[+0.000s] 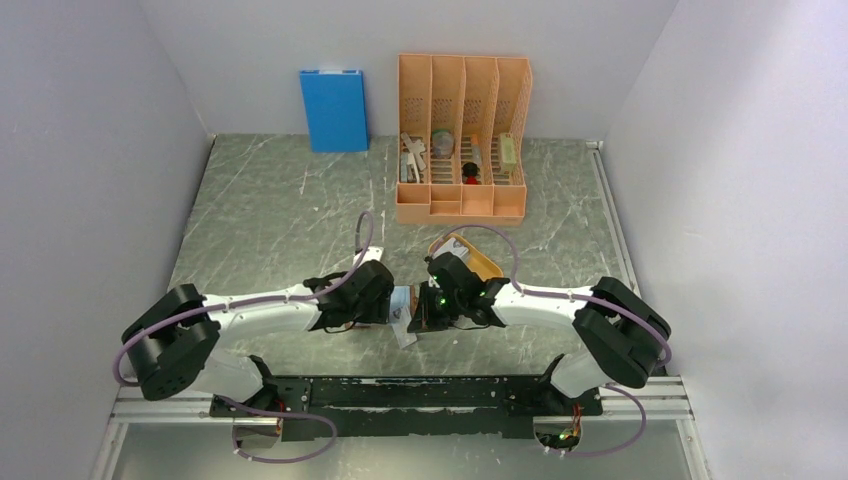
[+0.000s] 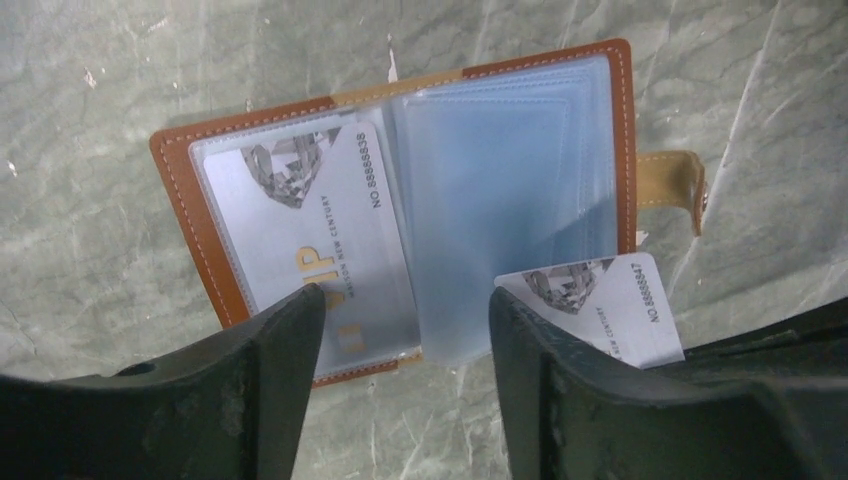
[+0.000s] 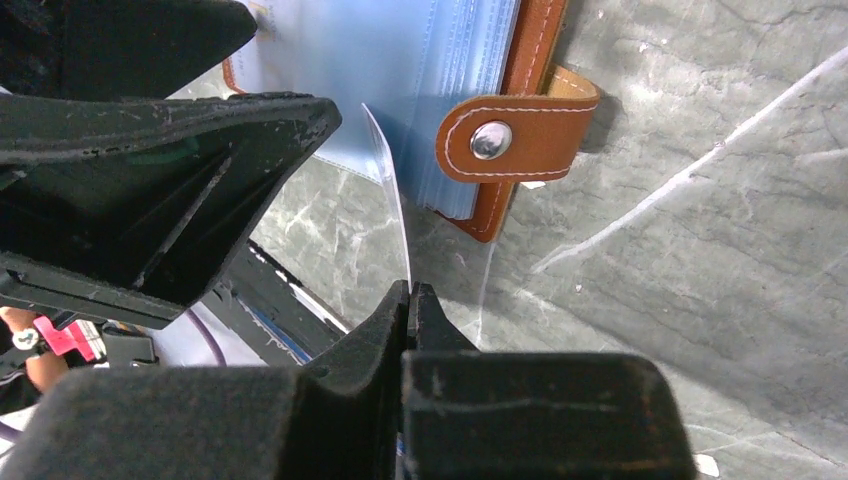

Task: Put the credit cards into the card holder
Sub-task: Insert the credit card into the card holder.

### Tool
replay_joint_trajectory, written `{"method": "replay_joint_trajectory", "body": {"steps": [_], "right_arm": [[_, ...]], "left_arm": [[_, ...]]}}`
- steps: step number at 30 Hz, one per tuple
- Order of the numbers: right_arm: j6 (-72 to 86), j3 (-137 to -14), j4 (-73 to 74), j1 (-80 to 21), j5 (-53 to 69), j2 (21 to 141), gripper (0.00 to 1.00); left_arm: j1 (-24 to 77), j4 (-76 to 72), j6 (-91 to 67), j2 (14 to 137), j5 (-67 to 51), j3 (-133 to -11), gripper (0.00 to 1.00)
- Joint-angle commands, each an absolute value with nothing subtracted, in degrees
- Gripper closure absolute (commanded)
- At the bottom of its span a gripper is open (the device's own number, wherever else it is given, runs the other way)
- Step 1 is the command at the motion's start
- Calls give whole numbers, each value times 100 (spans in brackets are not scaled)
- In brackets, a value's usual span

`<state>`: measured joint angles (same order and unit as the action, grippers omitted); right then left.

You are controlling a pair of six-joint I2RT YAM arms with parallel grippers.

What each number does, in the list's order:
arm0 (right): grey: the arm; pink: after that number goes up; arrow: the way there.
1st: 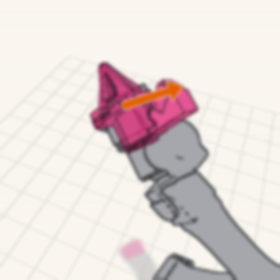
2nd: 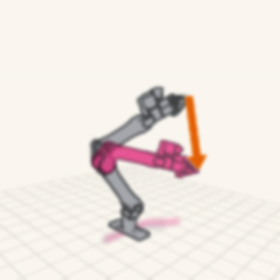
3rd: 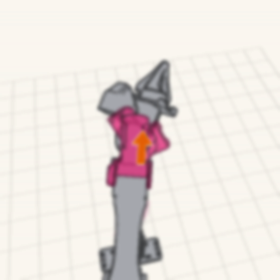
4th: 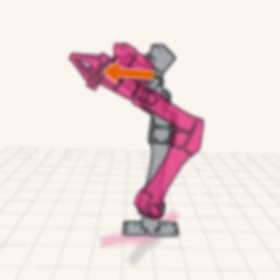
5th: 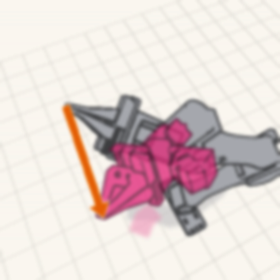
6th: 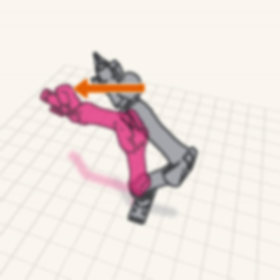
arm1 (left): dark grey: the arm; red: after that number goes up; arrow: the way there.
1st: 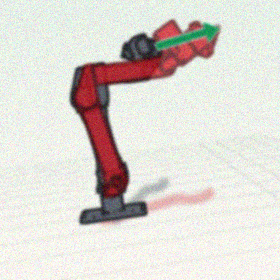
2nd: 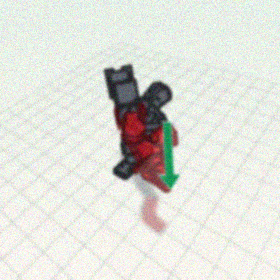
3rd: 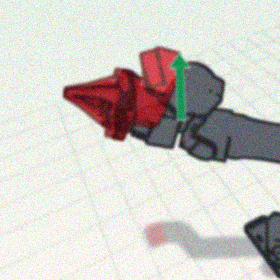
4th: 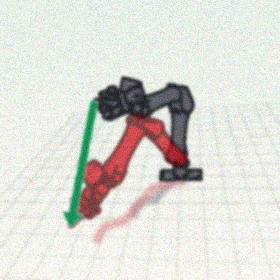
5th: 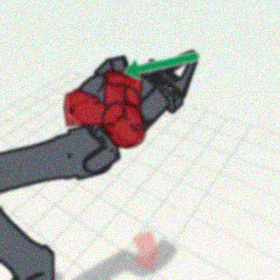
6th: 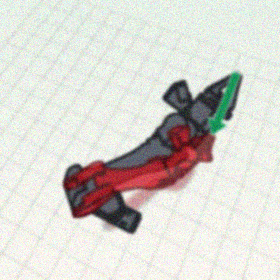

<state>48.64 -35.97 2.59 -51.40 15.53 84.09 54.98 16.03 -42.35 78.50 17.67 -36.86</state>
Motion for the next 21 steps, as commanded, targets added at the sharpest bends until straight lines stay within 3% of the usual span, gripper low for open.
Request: {"method": "replay_joint_trajectory", "body": {"steps": [1,12,21], "right_arm": [[4810,-3662,394,-5176,1459,8500,100],[4790,-3726,604,-5177,1444,8168,100],[4658,-3918,1242,-5083,1108,7522,100]], "left_arm": [[5532,1511,-4118,8095,1974,-3895,38],[5528,1570,-4125,8525,2132,-3894,74],[5530,1549,-4209,8604,2201,-3748,93]]}}
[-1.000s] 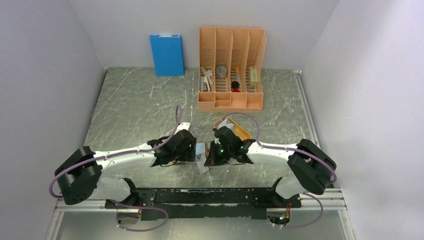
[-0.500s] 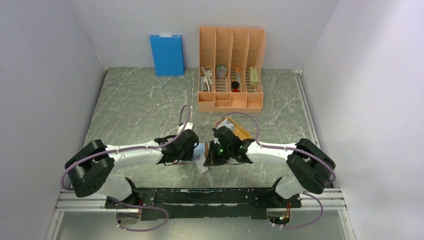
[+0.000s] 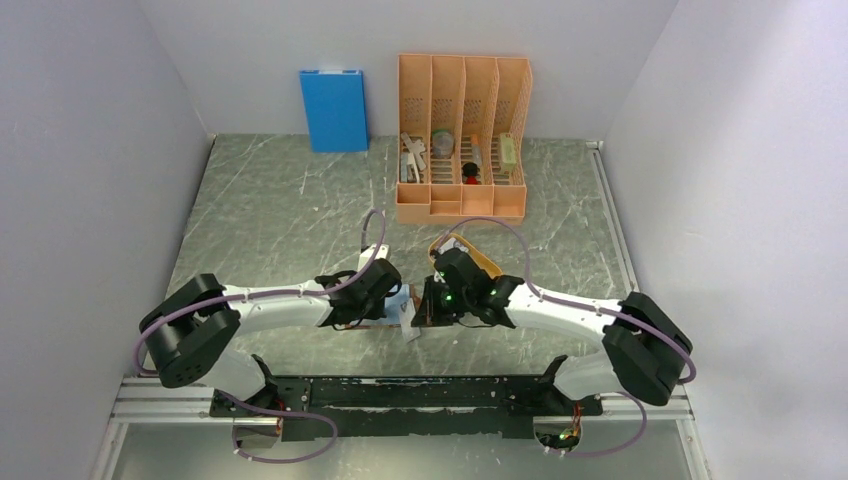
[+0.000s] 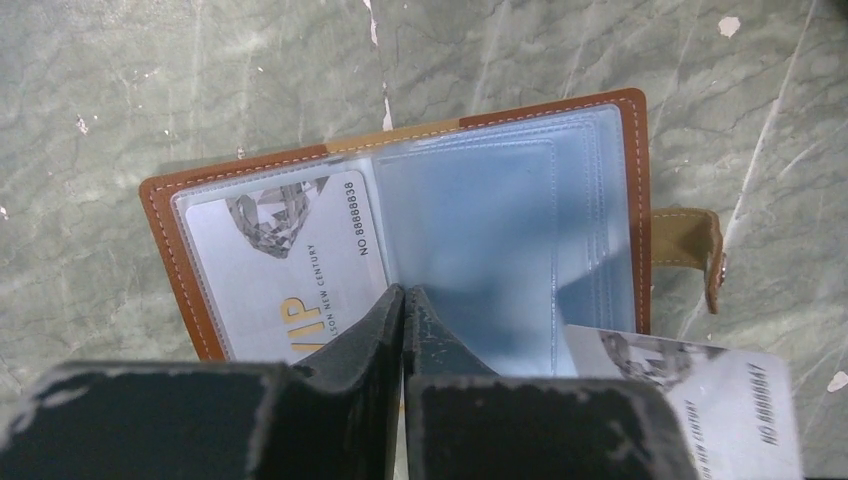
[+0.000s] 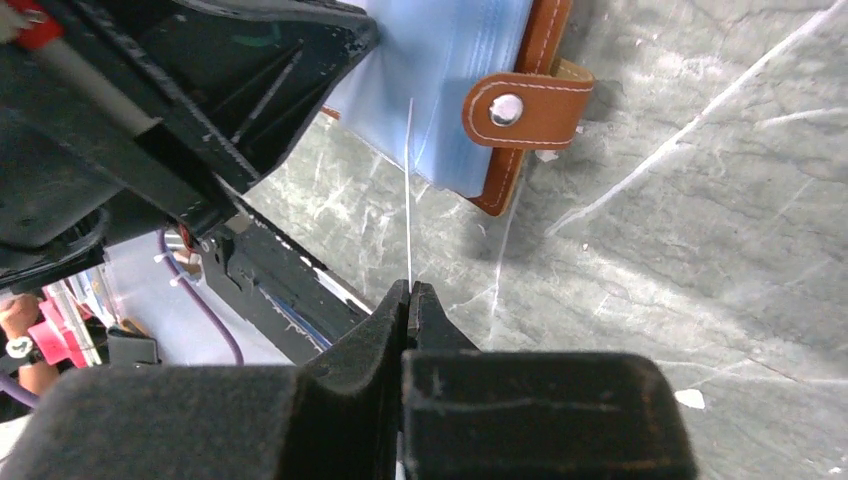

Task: Put the credit cards into the card holder
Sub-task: Insert the credit card into the card holder.

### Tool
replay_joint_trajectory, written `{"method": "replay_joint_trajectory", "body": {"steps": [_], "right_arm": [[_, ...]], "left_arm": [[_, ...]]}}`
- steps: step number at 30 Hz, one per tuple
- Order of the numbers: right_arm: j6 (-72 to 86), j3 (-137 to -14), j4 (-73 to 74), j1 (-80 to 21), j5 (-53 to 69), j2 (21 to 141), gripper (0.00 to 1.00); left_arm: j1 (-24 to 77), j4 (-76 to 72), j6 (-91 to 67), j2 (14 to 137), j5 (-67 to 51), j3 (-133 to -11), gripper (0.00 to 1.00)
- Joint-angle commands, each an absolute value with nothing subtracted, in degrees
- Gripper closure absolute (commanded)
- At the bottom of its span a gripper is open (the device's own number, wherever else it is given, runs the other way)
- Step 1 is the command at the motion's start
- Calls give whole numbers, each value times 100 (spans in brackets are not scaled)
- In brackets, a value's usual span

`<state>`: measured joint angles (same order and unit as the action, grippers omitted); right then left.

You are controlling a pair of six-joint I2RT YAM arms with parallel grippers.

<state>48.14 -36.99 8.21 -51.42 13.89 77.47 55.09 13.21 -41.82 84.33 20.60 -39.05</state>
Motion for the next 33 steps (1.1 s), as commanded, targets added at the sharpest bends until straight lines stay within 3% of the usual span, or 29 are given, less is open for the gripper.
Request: {"method": "replay_joint_trajectory", "body": {"steps": [1,33], "right_arm": [[4636,-3908,1270,-5039,1110,7505,100],[4862,-3647,250,-4920,1781,8295,100]], "left_arm": [[5529,1552,-4218,8610,2204,-3738,95],[5532,1575,-4268,8371,2149,-3633,95]]}}
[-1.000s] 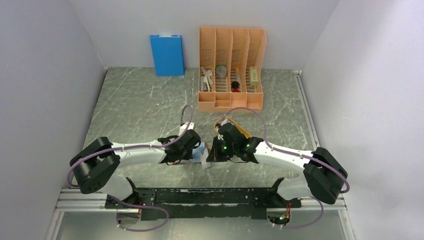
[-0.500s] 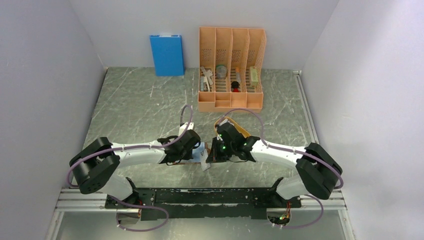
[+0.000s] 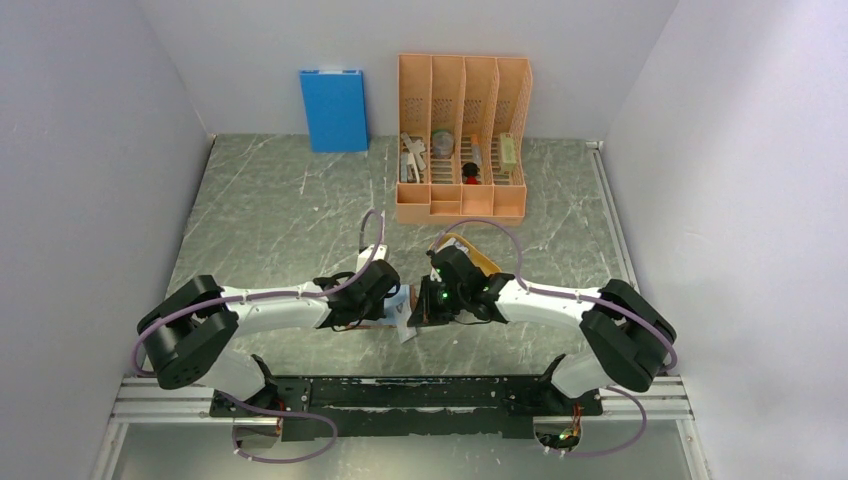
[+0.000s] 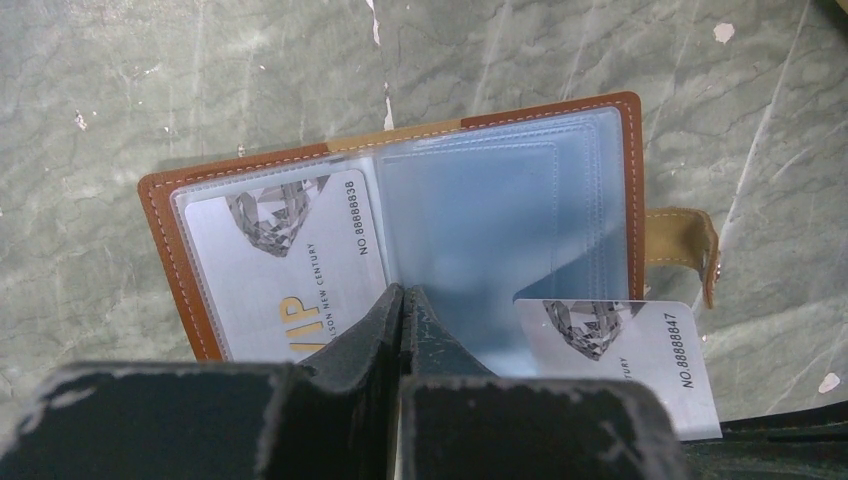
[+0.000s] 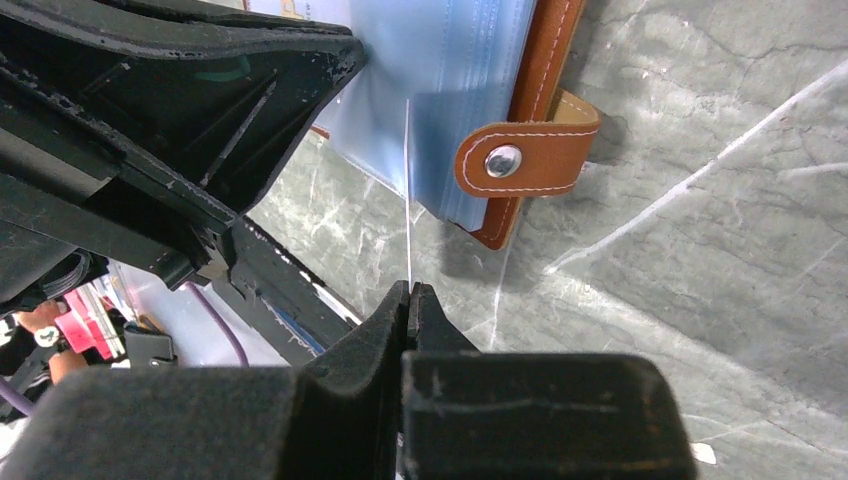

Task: Put the credit cards into the card holder
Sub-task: Insert the credit card into the card holder.

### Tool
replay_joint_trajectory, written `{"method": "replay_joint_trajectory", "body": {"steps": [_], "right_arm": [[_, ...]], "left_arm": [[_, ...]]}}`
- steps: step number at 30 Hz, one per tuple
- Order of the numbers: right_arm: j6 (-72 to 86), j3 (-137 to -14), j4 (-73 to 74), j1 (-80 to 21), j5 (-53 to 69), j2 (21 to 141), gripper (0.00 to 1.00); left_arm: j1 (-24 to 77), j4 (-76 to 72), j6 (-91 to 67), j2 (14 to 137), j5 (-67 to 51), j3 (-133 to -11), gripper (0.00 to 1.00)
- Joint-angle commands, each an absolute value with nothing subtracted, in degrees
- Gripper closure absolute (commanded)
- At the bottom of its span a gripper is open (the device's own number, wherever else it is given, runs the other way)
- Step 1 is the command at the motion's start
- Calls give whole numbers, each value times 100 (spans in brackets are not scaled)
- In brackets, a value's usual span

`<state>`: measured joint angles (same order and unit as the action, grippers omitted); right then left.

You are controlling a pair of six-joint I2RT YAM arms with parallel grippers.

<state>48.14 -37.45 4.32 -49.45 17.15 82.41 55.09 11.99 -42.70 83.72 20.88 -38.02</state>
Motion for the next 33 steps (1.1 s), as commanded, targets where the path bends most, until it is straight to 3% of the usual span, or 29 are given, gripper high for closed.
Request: {"method": "replay_joint_trajectory", "body": {"steps": [1,13,33], "right_arm": [[4868,-3641,258,-4922,1773,8304,100],[4662,-3501,628,-4607,1749,7814,100],[4855,-3420,-138,-4597,2295,8332,100]], "left_arm": [[5533,1573,-4263,8352,2155,-3630,95],[5533,1508,-4263,8363,2162,-3534,95],[5529,1481,-4322,8311,2064,-3511,95]]}}
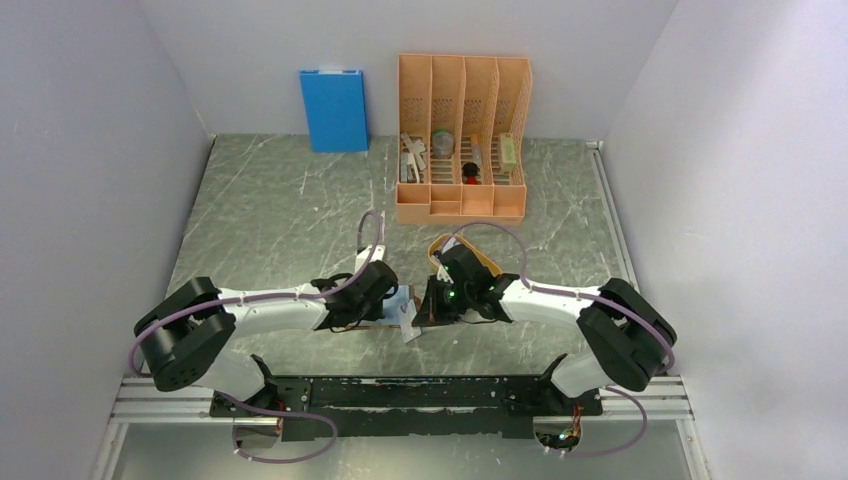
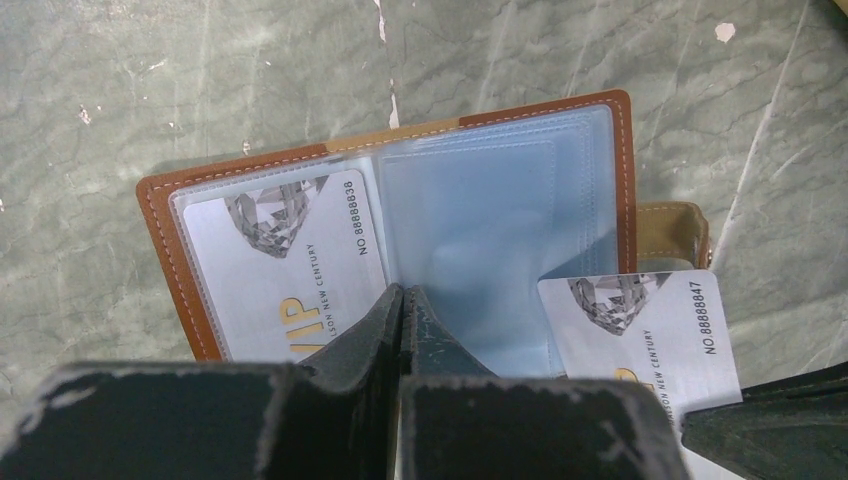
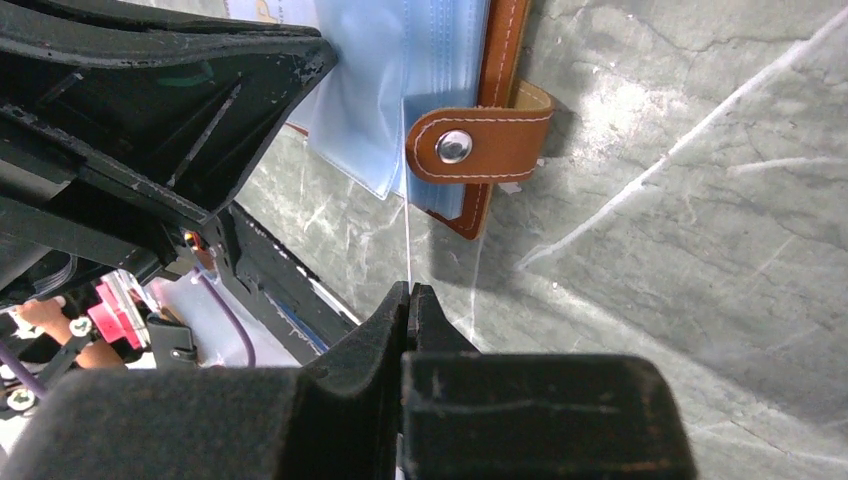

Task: Put the credit cards into the card holder
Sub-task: Insert the credit card into the card holder.

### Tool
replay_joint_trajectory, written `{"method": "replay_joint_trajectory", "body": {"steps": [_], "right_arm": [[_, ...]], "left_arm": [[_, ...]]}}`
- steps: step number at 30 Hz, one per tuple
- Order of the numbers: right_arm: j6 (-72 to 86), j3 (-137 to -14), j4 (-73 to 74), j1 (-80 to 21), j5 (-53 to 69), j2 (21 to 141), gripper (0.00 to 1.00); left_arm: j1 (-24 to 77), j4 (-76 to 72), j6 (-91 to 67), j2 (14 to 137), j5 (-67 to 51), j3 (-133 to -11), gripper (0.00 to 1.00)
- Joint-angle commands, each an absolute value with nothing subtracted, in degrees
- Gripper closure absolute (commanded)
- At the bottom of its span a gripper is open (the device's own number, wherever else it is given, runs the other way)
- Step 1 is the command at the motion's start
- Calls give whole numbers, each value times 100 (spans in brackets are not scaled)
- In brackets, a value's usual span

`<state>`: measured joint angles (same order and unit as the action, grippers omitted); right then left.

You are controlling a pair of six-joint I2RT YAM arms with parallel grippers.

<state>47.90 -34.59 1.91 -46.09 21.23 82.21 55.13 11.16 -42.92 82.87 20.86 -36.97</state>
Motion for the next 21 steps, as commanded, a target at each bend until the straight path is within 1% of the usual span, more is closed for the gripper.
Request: {"method": "replay_joint_trajectory", "body": {"steps": [1,6,15,18,21], "right_arm": [[4870,-3405,-232,-4601,2333,8333,100],[4885,-3403,-543,-4610,2516,8233,100],[4877,-3534,-709,-4605,2720,8526,100],[4869,-3570,-774,-4608,2821,8648,100],[4894,-3577,-869,-4605,2887,8715,100]], "left_arm": [[5531,1489,-4328,8300,2063,-3522,95],[5529,1651,-4335,8099,2070,-3646,95],[5533,1909,-4274,7867,2106,-3905,94],[5531,1984,-4234,7745,2116,-3970,91],[5529,2112,-4199,7644,2117,-4068,84]]}}
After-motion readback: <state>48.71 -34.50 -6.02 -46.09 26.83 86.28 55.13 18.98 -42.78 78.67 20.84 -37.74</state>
